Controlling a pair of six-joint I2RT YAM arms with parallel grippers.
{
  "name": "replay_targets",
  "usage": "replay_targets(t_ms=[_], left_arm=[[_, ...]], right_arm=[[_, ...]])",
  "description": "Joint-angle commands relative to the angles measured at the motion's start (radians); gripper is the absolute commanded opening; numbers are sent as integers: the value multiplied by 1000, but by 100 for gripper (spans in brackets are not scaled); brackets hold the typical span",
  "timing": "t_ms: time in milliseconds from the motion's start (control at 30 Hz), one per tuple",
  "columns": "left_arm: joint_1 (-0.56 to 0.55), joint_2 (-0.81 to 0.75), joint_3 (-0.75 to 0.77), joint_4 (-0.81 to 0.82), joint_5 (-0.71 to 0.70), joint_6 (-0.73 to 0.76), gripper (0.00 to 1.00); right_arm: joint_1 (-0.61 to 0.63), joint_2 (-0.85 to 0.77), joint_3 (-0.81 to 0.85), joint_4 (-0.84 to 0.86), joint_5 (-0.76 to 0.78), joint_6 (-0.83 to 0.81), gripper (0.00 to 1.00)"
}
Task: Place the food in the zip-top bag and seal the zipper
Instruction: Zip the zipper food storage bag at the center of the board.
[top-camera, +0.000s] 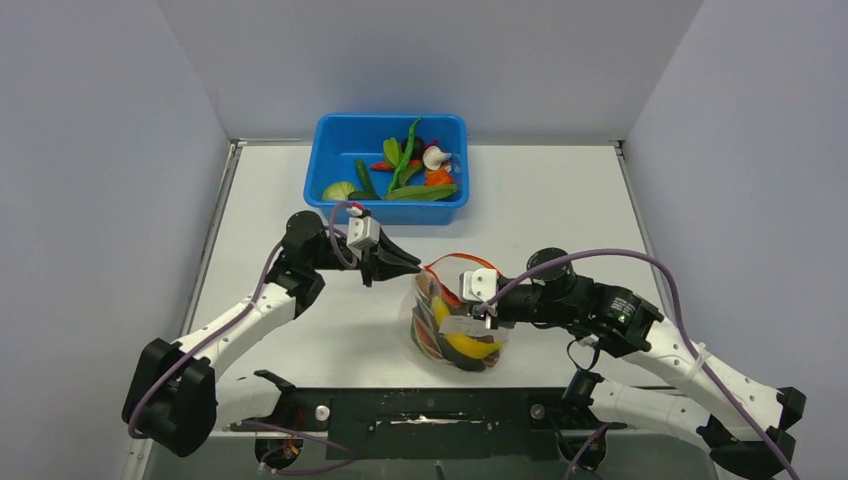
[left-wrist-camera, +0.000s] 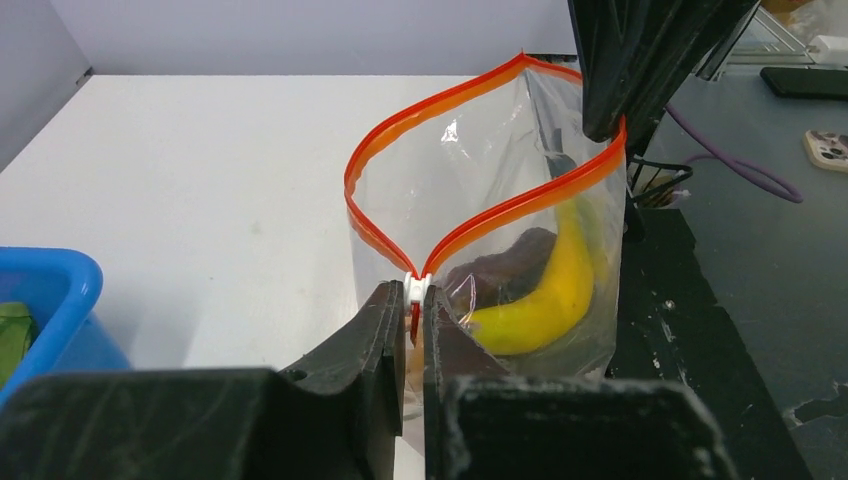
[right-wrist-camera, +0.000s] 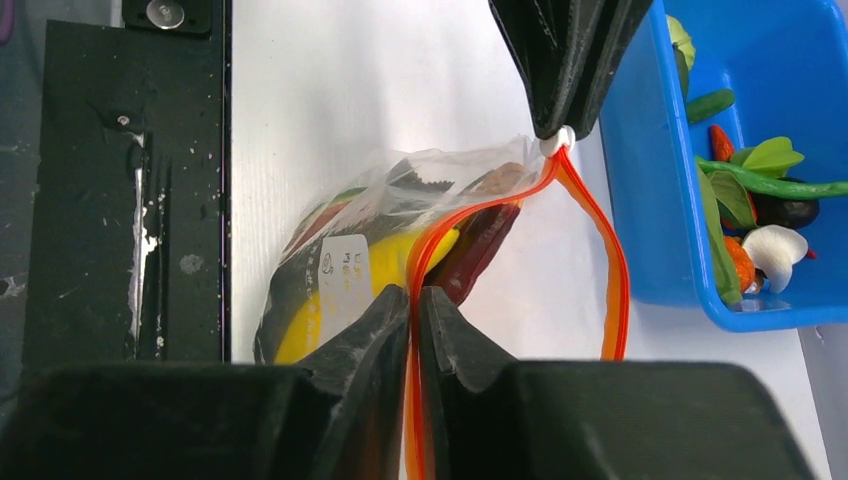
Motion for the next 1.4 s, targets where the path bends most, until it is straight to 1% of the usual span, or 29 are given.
replay_targets(t_ms=[0, 100, 200, 233, 333, 433, 667, 833, 933, 1067, 1133, 1200, 1267, 1300, 1333, 1367], left_arm=[[4, -58, 34, -81, 47, 71, 0], [5, -82, 35, -87, 25, 70, 0], [6, -96, 45, -109, 15, 77, 0], [6, -101, 50, -128, 15, 84, 0], [7, -122, 63, -203, 6, 123, 0], [7, -145, 69, -261, -8, 147, 0], [7, -193, 120, -455, -66, 265, 0], [7, -206, 124, -478, -55, 274, 0], [7, -218, 113, -476, -46, 273, 0], [7, -230, 95, -458, -31, 260, 0], [7, -232, 91, -453, -28, 256, 0], [7, -235, 88, -451, -22, 256, 0], [7, -243, 78, -437, -13, 255, 0], [7, -250, 72, -422, -8, 248, 0], [7, -255, 62, -402, -5, 235, 0], [7, -260, 53, -381, -1, 217, 0]], right_arm=[[5, -28, -5, 107, 41, 43, 15], [6, -13, 12, 134, 87, 66, 34], [6, 21, 43, 157, 126, 104, 50], [7, 34, 58, 162, 133, 125, 53], [7, 74, 95, 170, 144, 170, 59], [9, 108, 123, 182, 154, 192, 68], [10, 194, 173, 248, 131, 243, 72], [12, 258, 164, 283, 114, 232, 72], [13, 285, 160, 289, 115, 198, 72], [13, 320, 149, 299, 164, 169, 71], [15, 337, 154, 298, 150, 167, 70], [14, 349, 153, 296, 128, 164, 67], [14, 352, 142, 295, 121, 147, 60], [15, 349, 130, 299, 125, 136, 54], [14, 343, 119, 305, 129, 126, 43], [15, 338, 110, 311, 134, 119, 27]])
